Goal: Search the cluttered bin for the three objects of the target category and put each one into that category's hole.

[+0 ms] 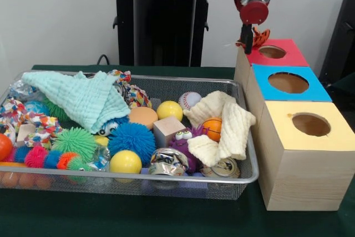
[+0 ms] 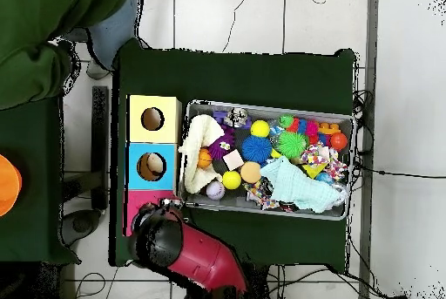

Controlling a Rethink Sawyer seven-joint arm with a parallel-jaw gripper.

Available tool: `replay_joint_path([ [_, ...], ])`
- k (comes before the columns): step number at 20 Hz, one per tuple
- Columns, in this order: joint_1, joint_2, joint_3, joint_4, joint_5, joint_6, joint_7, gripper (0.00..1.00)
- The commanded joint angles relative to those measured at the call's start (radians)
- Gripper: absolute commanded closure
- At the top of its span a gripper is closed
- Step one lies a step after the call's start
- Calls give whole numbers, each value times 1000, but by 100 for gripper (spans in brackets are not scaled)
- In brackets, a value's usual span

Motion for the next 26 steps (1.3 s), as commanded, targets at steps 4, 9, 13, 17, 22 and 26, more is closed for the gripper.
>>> replay_joint_path([
  [4,-67,14,-154,-318,-235,334,-39,0],
  [9,-82,21,-130,-331,-270,312,13,0],
  [13,-106,-8,-100,-244,-272,206,2,0],
  [17,-180,-112,-53,-79,-275,92,-75,0],
  [22,-291,-292,78,200,-178,-45,-121,0],
  [26,-217,-373,95,258,-56,33,-3,0],
])
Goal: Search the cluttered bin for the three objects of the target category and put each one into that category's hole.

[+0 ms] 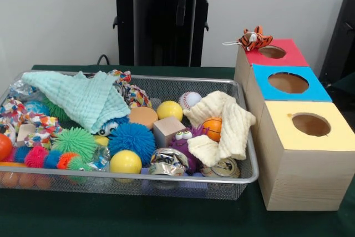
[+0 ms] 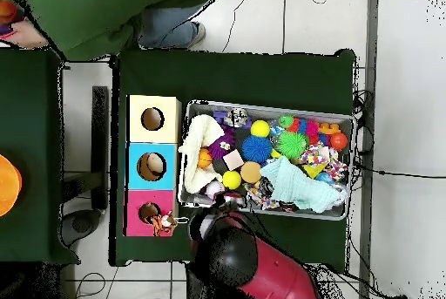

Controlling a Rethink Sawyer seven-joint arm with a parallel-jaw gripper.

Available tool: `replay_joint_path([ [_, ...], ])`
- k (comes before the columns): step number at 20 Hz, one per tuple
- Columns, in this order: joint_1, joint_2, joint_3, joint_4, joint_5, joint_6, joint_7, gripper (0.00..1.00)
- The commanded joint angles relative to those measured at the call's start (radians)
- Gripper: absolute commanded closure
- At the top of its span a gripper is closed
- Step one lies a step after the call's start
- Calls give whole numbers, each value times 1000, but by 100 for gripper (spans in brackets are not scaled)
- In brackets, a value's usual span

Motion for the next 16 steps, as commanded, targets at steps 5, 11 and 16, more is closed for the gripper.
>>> replay_joint_path([
  [5,24,-204,346,378,374,-137,50,0],
  [11,53,-19,427,329,281,-371,288,0],
  [16,49,51,430,323,258,-445,295,0],
])
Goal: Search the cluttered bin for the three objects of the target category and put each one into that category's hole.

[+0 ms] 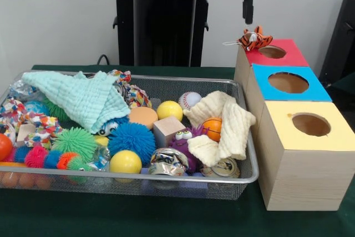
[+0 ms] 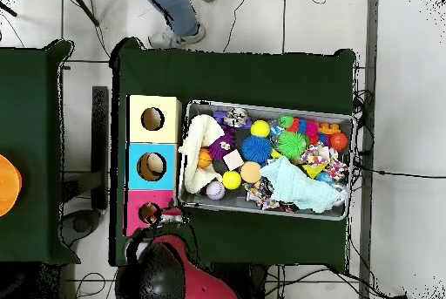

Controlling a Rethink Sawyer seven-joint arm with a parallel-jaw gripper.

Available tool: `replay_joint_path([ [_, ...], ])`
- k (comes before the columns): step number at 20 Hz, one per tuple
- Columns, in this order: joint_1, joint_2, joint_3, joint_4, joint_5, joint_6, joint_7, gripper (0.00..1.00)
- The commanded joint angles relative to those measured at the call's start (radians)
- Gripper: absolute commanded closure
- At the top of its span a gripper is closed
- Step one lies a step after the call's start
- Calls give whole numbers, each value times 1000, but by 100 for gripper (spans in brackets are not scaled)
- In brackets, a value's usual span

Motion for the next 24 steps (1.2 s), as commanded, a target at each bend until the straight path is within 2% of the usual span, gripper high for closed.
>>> replay_joint_path([
  [1,-46,135,143,51,-19,-153,283,0],
  [5,-127,235,162,64,-119,-284,274,0],
  [8,-134,278,148,54,-142,-326,274,0],
  [16,-87,342,122,-11,-91,-355,274,0],
  [24,-25,355,176,-67,-9,-342,351,0],
])
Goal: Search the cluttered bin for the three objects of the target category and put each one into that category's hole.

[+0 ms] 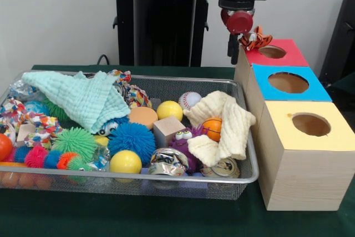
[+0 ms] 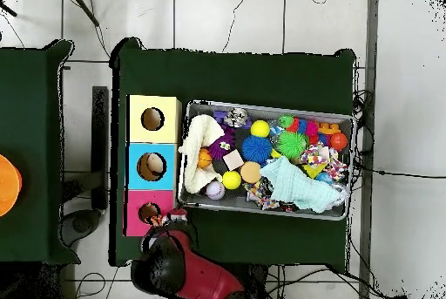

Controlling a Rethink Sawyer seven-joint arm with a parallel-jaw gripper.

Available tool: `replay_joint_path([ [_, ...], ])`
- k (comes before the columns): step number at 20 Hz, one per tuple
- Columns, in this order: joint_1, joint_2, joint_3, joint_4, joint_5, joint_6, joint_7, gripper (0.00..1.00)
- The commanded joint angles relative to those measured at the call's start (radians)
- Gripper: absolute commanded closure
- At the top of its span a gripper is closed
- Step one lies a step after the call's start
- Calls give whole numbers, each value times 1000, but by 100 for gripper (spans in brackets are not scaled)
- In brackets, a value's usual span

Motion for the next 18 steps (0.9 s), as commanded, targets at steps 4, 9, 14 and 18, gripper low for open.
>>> replay_joint_path([
  [4,62,-3,131,-63,134,-24,380,0],
  [9,78,-94,145,-42,173,61,384,0],
  [14,120,-162,75,-39,222,169,319,0],
  [18,129,-174,28,-38,228,199,265,0],
])
